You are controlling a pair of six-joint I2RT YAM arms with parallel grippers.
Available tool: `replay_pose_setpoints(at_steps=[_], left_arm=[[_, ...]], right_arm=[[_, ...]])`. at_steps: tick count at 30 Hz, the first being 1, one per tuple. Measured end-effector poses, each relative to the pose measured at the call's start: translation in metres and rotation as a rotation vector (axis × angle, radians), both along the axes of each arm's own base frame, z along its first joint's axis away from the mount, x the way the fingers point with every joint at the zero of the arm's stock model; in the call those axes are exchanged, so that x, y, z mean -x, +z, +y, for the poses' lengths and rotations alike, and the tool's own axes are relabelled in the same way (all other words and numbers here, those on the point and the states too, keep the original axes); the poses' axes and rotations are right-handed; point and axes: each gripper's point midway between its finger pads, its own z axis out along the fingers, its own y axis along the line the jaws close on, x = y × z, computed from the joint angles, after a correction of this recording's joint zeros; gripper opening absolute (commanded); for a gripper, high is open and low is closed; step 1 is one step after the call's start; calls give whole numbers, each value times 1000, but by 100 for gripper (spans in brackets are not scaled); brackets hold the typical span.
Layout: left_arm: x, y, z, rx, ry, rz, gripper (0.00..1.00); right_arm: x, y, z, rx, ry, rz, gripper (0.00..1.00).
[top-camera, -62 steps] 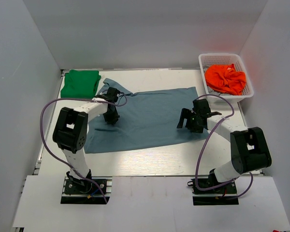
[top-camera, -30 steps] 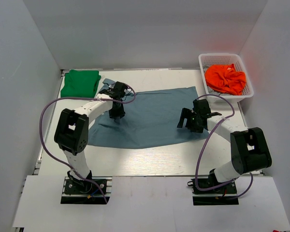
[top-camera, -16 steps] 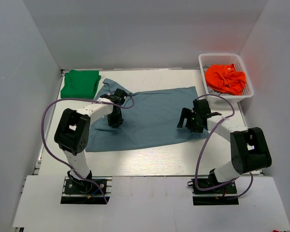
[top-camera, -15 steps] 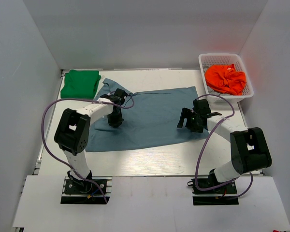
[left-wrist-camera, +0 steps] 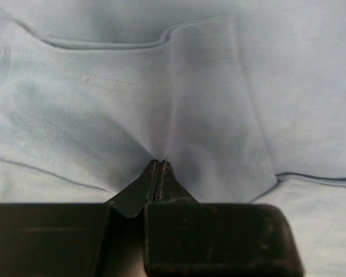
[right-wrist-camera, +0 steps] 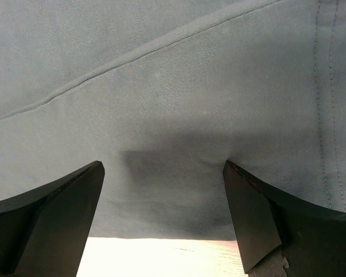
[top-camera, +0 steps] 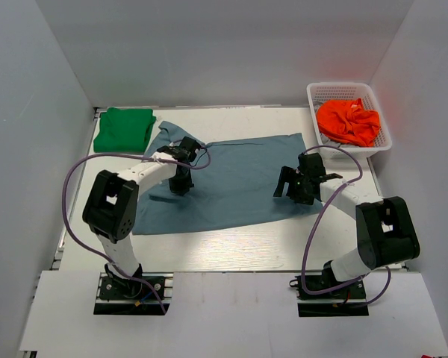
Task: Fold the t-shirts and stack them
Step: Fold the flattened tshirt in 1/3 of the way
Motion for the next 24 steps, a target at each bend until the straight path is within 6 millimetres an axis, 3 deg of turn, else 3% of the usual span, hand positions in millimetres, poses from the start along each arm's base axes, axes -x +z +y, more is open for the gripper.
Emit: replay_pose_setpoints(at_steps=[11,13,15,16,17,19,24], left_arm=[[-22,10,-29,29,-187,-107,0],[-26,12,-32,24,-199,-114,31],[-33,17,-32,-1,-191,-120,53],[-37,19,-32,-11,-190,-129,77],[-40,22,-32,-20,-188,-136,87],[-45,25,-31,-27,-178,-154,100],[-64,36,-31,-6,-143,-225,100]], right_arm=[[-1,0,0,0,0,-5,90],[-1,0,0,0,0,-5,90],[-1,0,0,1,-1,-5,90],[-1,0,0,1,-1,-6,90],[-1,0,0,2,-1,-7,90],[0,1,-1,4,1,-10,90],[-1,6,-5,31,4,-35,90]])
